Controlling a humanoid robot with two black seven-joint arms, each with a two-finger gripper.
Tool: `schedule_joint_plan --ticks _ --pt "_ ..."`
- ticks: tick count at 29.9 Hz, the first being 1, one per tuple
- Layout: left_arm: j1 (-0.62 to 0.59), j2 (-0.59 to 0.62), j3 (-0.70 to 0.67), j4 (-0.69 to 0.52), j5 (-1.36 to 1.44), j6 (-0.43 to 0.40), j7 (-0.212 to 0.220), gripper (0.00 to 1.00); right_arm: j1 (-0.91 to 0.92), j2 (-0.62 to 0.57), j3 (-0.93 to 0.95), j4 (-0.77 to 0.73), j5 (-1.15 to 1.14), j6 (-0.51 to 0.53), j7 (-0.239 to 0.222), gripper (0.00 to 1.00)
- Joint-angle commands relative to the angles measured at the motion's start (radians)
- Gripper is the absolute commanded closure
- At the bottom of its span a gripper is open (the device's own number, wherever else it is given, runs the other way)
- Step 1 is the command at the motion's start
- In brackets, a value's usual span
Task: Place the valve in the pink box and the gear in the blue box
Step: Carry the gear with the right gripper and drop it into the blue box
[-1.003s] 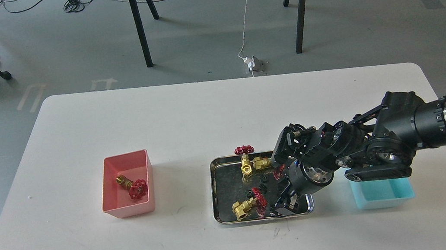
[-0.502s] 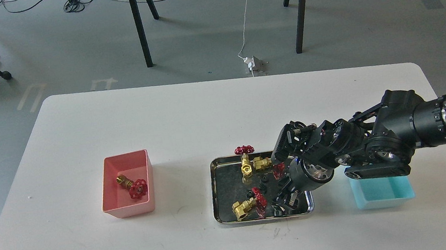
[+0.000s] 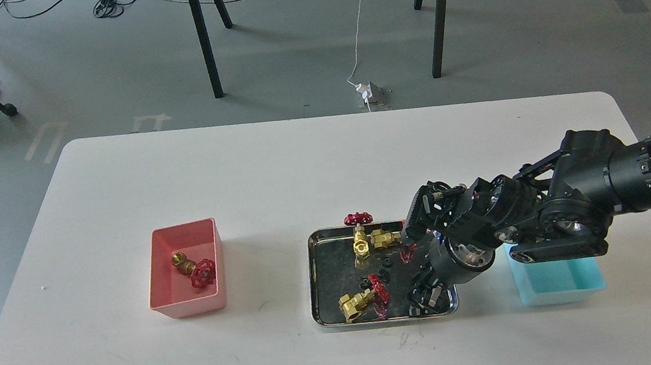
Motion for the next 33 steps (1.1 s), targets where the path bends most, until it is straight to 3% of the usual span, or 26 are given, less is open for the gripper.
schedule_joint_plan --ticks 1,9,14,23,26,28,29,32,33 --pt "0.001 0.003 0.000 0.000 0.000 -0.002 -0.002 0.01 0.082 -0.088 0.014 0.096 0.007 0.000 0.005 0.94" --pt "0.002 0.011 0.002 0.000 0.000 0.003 -0.004 0.01 0.255 -0.499 0.024 0.389 0.032 0.033 0.014 0.94" --pt "0.001 0.013 -0.005 0.000 0.000 0.003 -0.005 0.01 0.223 -0.711 0.015 0.426 0.003 0.044 0.014 0.94" --pt "-0.022 0.017 -0.009 0.000 0.000 0.000 -0.005 0.01 0.108 -0.755 0.027 0.351 -0.027 0.040 0.014 0.91" --pt "-0.025 0.022 -0.008 0.000 0.000 0.000 -0.004 0.01 0.093 -0.751 0.031 0.321 -0.027 0.036 0.014 0.86" --pt "-0.025 0.022 -0.006 0.000 0.000 0.001 -0.004 0.01 0.079 -0.751 0.034 0.313 -0.027 0.035 0.014 0.77" --pt "-0.025 0.022 -0.006 0.000 0.000 0.001 -0.004 0.01 0.073 -0.753 0.041 0.311 -0.025 0.032 0.014 0.68" --pt "-0.025 0.022 -0.003 0.000 0.000 0.003 -0.002 0.01 0.045 -0.756 0.092 0.301 -0.010 0.027 0.013 0.32" --pt "-0.025 0.022 -0.002 0.000 0.000 0.003 -0.002 0.01 0.033 -0.758 0.115 0.301 -0.008 0.026 0.010 0.16"
